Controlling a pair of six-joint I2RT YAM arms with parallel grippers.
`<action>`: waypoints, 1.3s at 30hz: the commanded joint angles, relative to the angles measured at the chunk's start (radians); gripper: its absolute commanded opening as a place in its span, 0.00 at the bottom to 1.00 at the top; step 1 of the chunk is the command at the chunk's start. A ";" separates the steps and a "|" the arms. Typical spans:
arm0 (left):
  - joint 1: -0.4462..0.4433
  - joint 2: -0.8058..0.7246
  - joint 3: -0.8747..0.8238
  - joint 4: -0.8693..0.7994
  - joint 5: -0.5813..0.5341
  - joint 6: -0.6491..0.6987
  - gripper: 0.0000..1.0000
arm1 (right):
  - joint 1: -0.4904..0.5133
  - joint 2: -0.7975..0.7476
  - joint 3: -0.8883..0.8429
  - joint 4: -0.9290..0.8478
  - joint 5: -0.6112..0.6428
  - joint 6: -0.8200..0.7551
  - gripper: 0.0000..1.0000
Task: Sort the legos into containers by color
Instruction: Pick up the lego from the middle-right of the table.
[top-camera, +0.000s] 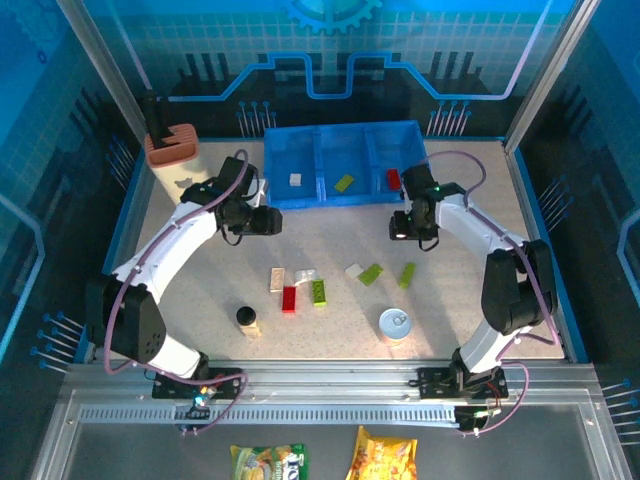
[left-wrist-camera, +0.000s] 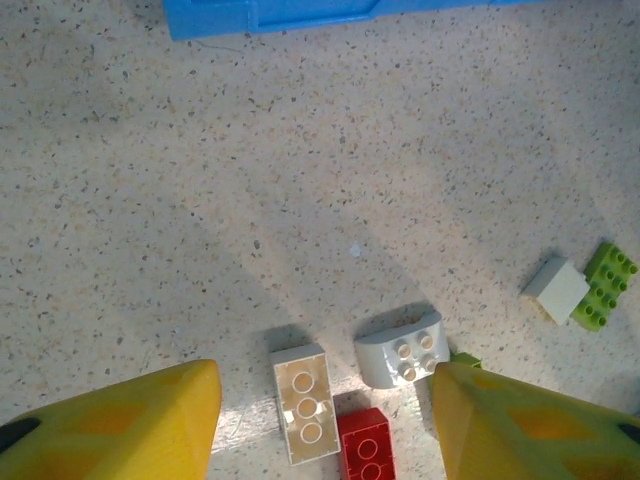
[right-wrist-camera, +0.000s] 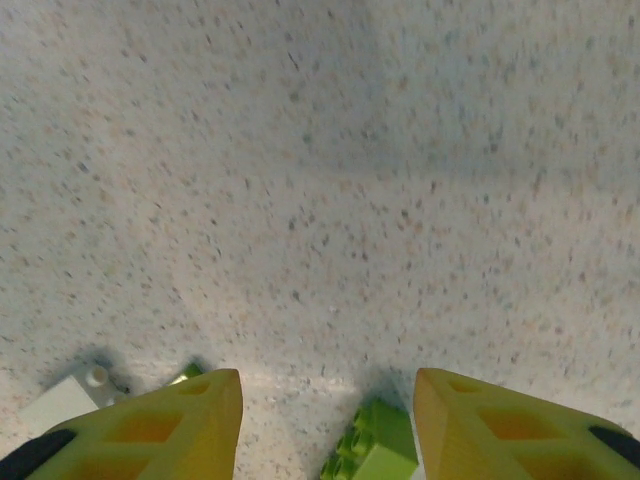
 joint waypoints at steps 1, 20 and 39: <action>-0.001 -0.041 -0.023 -0.034 -0.036 0.081 0.60 | 0.022 -0.059 -0.060 0.016 0.076 0.122 0.51; 0.007 -0.073 -0.143 0.122 -0.111 0.162 0.60 | 0.135 -0.081 -0.276 0.077 0.141 0.368 0.54; 0.010 -0.077 -0.147 0.120 -0.105 0.161 0.59 | 0.152 -0.003 -0.321 0.136 0.124 0.376 0.44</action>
